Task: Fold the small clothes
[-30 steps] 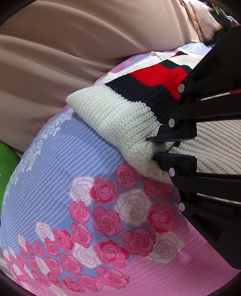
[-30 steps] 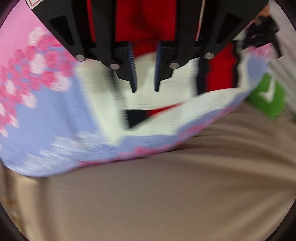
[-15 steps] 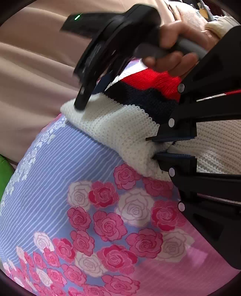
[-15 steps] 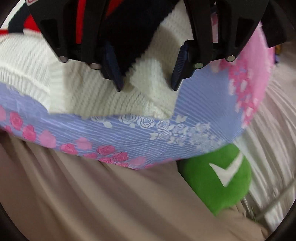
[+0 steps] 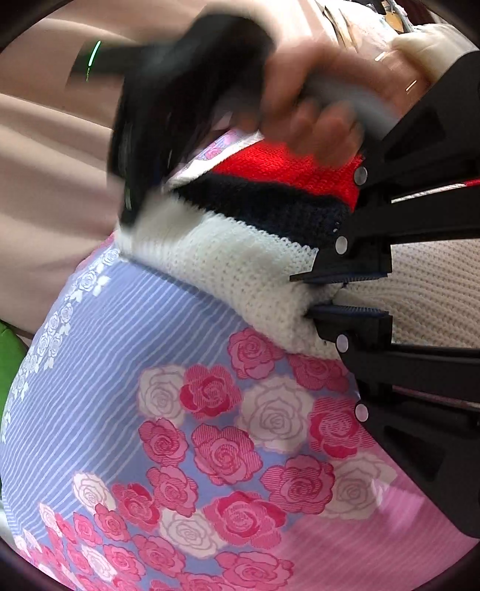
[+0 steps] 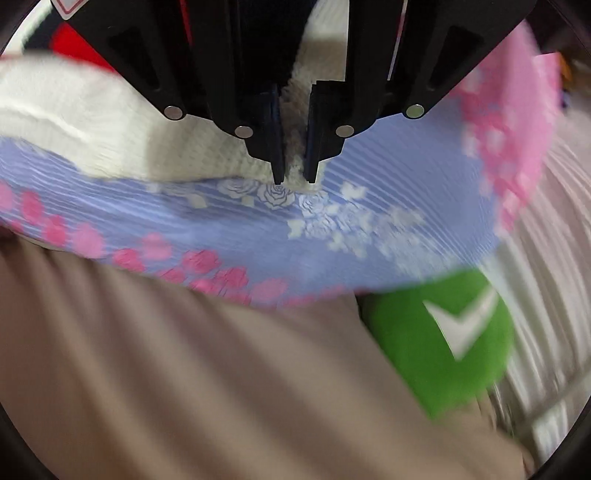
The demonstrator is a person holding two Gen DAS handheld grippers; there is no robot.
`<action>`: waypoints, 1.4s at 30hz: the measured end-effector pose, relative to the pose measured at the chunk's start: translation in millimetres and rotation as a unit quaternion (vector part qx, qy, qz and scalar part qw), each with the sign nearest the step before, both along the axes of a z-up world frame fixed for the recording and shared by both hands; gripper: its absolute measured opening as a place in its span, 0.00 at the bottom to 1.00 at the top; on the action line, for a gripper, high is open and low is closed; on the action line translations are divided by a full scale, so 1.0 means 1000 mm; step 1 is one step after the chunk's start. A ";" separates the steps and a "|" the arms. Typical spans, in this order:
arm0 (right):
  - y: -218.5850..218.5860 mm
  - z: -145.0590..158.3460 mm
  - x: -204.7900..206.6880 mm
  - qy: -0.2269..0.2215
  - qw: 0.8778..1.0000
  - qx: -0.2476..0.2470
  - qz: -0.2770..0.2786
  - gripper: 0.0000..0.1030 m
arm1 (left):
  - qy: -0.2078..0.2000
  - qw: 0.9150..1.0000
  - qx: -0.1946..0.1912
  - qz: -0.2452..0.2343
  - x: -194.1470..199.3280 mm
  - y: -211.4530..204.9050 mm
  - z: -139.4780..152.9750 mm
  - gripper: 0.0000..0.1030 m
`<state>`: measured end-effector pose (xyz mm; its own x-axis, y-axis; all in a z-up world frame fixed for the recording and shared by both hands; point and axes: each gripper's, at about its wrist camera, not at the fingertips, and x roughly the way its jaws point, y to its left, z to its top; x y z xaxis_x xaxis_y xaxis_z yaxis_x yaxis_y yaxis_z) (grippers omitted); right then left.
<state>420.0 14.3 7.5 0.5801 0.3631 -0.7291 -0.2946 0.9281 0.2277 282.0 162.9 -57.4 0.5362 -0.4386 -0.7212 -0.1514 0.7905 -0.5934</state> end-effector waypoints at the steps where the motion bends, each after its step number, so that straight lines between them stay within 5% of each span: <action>1: -0.016 0.014 -0.018 -0.020 1.000 0.010 -0.015 0.15 | 0.002 1.000 -0.001 0.001 0.002 0.001 0.000 0.10; 4: -0.094 0.033 -0.080 -0.028 0.995 0.030 -0.087 0.38 | 0.005 1.000 -0.002 0.006 0.004 0.001 0.000 0.10; 9: -0.242 0.006 -0.184 0.021 0.961 -0.016 -0.275 0.46 | 0.001 1.000 0.012 0.008 0.003 -0.007 0.000 0.10; 12: -0.283 -0.016 -0.202 0.055 0.946 0.004 -0.318 0.46 | -0.002 1.000 0.026 0.014 0.001 -0.018 0.000 0.10; 15: -0.292 -0.039 -0.198 0.070 0.947 0.021 -0.313 0.41 | 0.002 0.999 0.034 0.024 -0.002 -0.023 0.002 0.10; 16: -0.293 -0.046 -0.195 0.078 0.948 0.043 -0.305 0.24 | 0.007 0.999 0.040 0.028 -0.002 -0.026 0.004 0.10; 18: -0.292 -0.040 -0.197 0.071 0.950 0.070 -0.296 0.07 | 0.015 0.998 0.049 0.033 -0.001 -0.030 0.007 0.09; 24: -0.300 0.030 -0.237 -0.043 0.951 0.079 -0.295 0.05 | 0.029 0.996 0.068 0.041 0.005 -0.038 0.012 0.09; 26: -0.306 0.009 -0.229 -0.015 0.951 0.064 -0.302 0.05 | 0.028 0.996 0.081 0.038 0.005 -0.044 0.006 0.09; 28: -0.317 -0.041 -0.215 0.063 0.947 0.047 -0.310 0.05 | 0.019 0.994 0.102 0.039 0.005 -0.050 0.007 0.10; 29: -0.320 -0.056 -0.217 0.049 0.949 0.062 -0.306 0.04 | 0.020 0.993 0.111 0.043 0.006 -0.054 0.006 0.10; 31: -0.319 -0.046 -0.212 0.069 0.947 0.063 -0.308 0.07 | 0.024 0.992 0.116 0.045 0.007 -0.058 0.008 0.11; 35: -0.317 0.006 -0.244 0.034 0.953 0.083 -0.291 0.14 | 0.015 0.996 0.088 0.023 -0.013 -0.053 0.029 0.14; 37: -0.316 0.024 -0.278 0.023 0.957 0.068 -0.282 0.25 | 0.006 0.994 0.110 0.010 -0.036 -0.049 0.044 0.33; 40: -0.319 0.025 -0.344 0.039 0.961 0.036 -0.270 0.46 | 0.003 0.989 0.144 -0.021 -0.087 -0.042 0.056 0.49; 42: -0.318 0.013 -0.386 0.073 0.961 0.017 -0.267 0.50 | 0.027 0.987 0.149 -0.050 -0.127 -0.033 0.051 0.60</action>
<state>34.0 -303.9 20.4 0.5832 0.0664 -0.8096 0.2587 0.9296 0.2626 154.8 130.2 -6.9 0.4588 -0.2518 -0.8521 -0.0889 0.9412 -0.3260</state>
